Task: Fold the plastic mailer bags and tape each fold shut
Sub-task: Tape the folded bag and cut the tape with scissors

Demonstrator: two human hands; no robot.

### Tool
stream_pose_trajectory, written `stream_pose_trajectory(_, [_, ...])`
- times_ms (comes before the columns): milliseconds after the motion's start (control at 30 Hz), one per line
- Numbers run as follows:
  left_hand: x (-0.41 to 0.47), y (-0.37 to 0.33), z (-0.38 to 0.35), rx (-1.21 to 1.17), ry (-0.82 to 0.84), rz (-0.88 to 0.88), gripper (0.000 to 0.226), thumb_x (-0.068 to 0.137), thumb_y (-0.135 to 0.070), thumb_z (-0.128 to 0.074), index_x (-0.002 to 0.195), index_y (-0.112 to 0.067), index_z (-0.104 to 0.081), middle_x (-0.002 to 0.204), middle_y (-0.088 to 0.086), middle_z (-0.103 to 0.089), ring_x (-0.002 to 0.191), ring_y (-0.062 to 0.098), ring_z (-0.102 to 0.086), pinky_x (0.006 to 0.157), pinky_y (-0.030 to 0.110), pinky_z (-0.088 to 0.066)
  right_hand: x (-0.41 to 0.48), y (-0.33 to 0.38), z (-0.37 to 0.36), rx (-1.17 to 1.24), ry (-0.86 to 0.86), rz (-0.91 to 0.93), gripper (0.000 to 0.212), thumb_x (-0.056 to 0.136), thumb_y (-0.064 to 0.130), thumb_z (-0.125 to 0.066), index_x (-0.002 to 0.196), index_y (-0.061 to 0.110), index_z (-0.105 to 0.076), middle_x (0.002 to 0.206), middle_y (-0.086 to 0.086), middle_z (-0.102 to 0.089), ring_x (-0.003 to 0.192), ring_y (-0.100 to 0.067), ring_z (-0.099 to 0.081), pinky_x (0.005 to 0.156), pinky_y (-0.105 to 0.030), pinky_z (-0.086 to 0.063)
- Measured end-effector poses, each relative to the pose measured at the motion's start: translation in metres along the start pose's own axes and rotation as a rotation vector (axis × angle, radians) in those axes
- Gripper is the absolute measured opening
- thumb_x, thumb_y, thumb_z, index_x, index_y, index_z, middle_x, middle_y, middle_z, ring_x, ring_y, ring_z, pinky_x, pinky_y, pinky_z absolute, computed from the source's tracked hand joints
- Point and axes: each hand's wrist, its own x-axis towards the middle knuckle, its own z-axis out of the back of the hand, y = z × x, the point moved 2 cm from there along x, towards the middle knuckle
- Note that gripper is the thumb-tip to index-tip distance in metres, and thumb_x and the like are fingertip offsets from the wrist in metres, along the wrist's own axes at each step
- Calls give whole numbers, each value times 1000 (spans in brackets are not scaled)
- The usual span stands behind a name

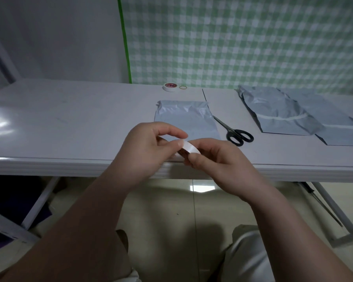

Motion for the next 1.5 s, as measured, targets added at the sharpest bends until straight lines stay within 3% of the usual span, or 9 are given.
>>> stream_pose_trajectory(100, [-4,-9,-6,323,-165,-200,14,86,-16,-65,93,-22,-76,83,-5,-70,74,11,-63,71,21,-47,1,3,-1,-174,-89,41,14,91,21,-59,96,27,-70,78,12,-68,72,-3,-62,68,-19,-47])
stream_pose_trajectory(267, [-4,-11,-14,560,-195,-387,25,82,-17,-51,74,-6,-72,69,10,-68,64,27,-62,60,43,-51,2,5,-4,-424,-190,79,22,87,36,-50,89,22,-67,67,2,-63,68,-20,-60,66,-40,-50])
stream_pose_trajectory(467, [-3,-16,-17,791,-149,-418,12,55,2,-69,53,-8,-62,50,6,-55,40,25,-52,38,26,-35,-3,15,-3,-669,-227,141,20,91,36,-53,75,25,-50,66,5,-58,73,-25,-59,60,-35,-44])
stream_pose_trajectory(667, [-5,-13,-18,829,-157,-493,11,66,-4,-66,59,-8,-58,56,5,-53,48,23,-50,43,26,-35,-6,17,-1,-781,-222,127,22,91,42,-53,96,27,-67,84,5,-69,85,-19,-63,64,-33,-47])
stream_pose_trajectory(933, [-4,-9,-14,368,-54,-268,21,74,-40,-53,64,-22,-57,62,-7,-55,59,9,-51,53,18,-36,0,2,12,54,-148,-75,23,67,36,-79,73,16,-73,65,-7,-64,62,-16,-52,63,-33,-41])
stream_pose_trajectory(1167, [-22,15,-16,-85,27,9,19,80,-15,-59,62,-20,-62,59,3,-59,57,17,-56,55,20,-46,1,-13,5,19,-57,-114,33,62,44,-80,62,15,-65,58,3,-53,58,-16,-48,62,-33,-40])
stream_pose_trajectory(1267, [-21,16,-10,-396,91,199,25,89,2,-53,69,-8,-64,63,4,-60,66,16,-61,68,28,-58,5,-14,0,57,-44,-70,34,65,49,-76,57,20,-60,72,1,-60,85,-18,-62,84,-39,-47])
stream_pose_trajectory(1400, [-13,16,-2,-523,127,241,20,90,-7,-54,72,-3,-60,65,6,-59,63,16,-61,64,25,-57,13,-8,-6,468,62,-126,74,68,60,-70,88,-10,-55,85,-17,-57,86,-23,-57,89,-44,-47])
stream_pose_trajectory(1500, [-6,19,2,-527,143,231,20,92,-7,-53,73,-4,-58,66,5,-59,63,14,-60,62,23,-55,20,2,-11,708,69,-210,64,71,46,-63,105,-8,-57,88,-15,-64,85,-24,-63,84,-43,-56])
